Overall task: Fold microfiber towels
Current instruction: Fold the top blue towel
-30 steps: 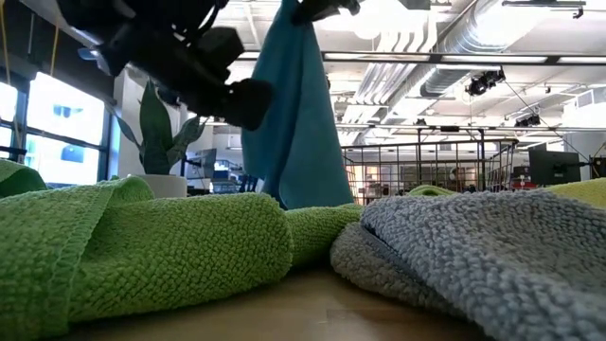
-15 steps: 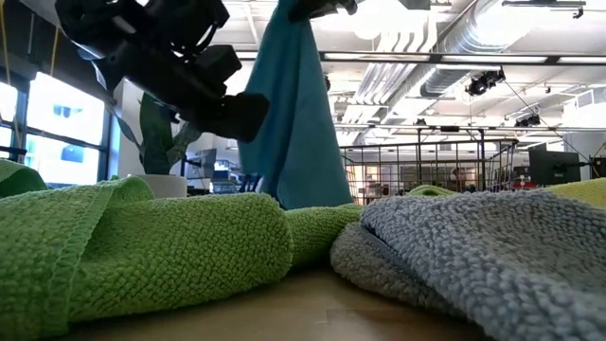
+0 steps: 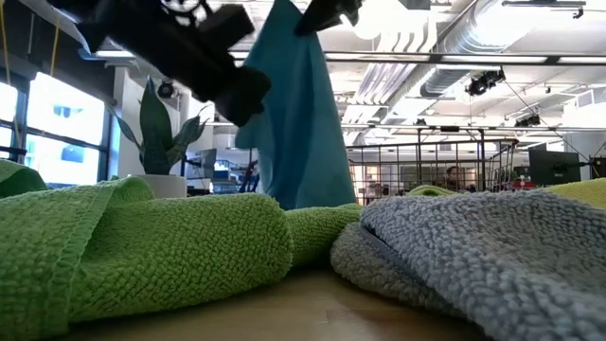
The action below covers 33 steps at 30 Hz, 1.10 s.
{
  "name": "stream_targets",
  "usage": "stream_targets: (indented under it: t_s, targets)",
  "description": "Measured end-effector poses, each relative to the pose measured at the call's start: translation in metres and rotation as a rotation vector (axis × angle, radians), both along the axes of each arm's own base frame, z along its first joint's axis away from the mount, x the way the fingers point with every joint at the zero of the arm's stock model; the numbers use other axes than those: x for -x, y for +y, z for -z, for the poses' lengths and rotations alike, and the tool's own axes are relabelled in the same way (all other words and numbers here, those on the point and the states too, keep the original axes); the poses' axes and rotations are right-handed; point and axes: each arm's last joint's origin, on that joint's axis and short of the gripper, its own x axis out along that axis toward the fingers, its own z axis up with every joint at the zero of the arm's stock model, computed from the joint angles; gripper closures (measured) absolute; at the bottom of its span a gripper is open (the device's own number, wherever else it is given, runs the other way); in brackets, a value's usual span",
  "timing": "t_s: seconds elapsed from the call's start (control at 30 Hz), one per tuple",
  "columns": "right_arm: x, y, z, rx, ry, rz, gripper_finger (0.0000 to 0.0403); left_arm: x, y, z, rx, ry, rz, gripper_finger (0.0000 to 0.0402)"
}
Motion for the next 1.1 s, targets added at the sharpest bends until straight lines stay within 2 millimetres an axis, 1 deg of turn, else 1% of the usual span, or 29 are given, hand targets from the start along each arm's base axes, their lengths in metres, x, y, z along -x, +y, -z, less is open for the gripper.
stream_targets:
  t_s: [0.1, 0.2, 0.3, 0.4, 0.5, 0.57, 0.63, 0.73, 0.87, 0.97, 1.1]
  targets:
    - [-0.001, 0.009, 0.016, 0.009, 0.025, -0.021, 0.0403, 0.006, -0.01, -0.012, -0.062, 0.024, -0.027, 0.04]
    - [-0.001, 0.017, 0.035, 0.029, 0.04, -0.029, 0.0403, 0.014, -0.016, -0.026, -0.068, 0.008, -0.005, 0.04]
    - [0.004, 0.025, 0.049, 0.043, -0.013, -0.03, 0.0403, 0.023, -0.019, -0.038, -0.068, 0.008, 0.014, 0.0401]
    - [0.013, 0.033, 0.057, 0.047, -0.12, -0.039, 0.0403, 0.035, -0.02, -0.049, -0.066, 0.026, 0.042, 0.0401]
    - [0.024, 0.039, 0.068, 0.042, -0.25, -0.057, 0.0403, 0.044, -0.019, -0.061, -0.02, 0.019, 0.133, 0.0401]
    - [0.031, 0.043, 0.078, 0.05, -0.31, -0.071, 0.0403, 0.048, -0.019, -0.067, 0.016, 0.011, 0.219, 0.0401]
    - [0.036, 0.045, 0.089, 0.091, -0.35, -0.096, 0.0403, 0.052, -0.018, -0.072, 0.03, 0.018, 0.275, 0.0401]
    - [0.042, 0.046, 0.102, 0.175, -0.382, -0.132, 0.0403, 0.057, -0.016, -0.081, -0.003, 0.033, 0.294, 0.0401]
    - [0.047, 0.044, 0.105, 0.261, -0.435, -0.137, 0.0403, 0.066, -0.013, -0.096, -0.071, 0.066, 0.28, 0.0401]
    - [0.048, 0.039, 0.095, 0.332, -0.508, -0.109, 0.0403, 0.07, -0.012, -0.11, -0.126, 0.11, 0.251, 0.0401]
    - [0.045, 0.028, 0.082, 0.395, -0.535, -0.085, 0.0403, 0.074, -0.007, -0.13, -0.213, 0.201, 0.186, 0.0402]
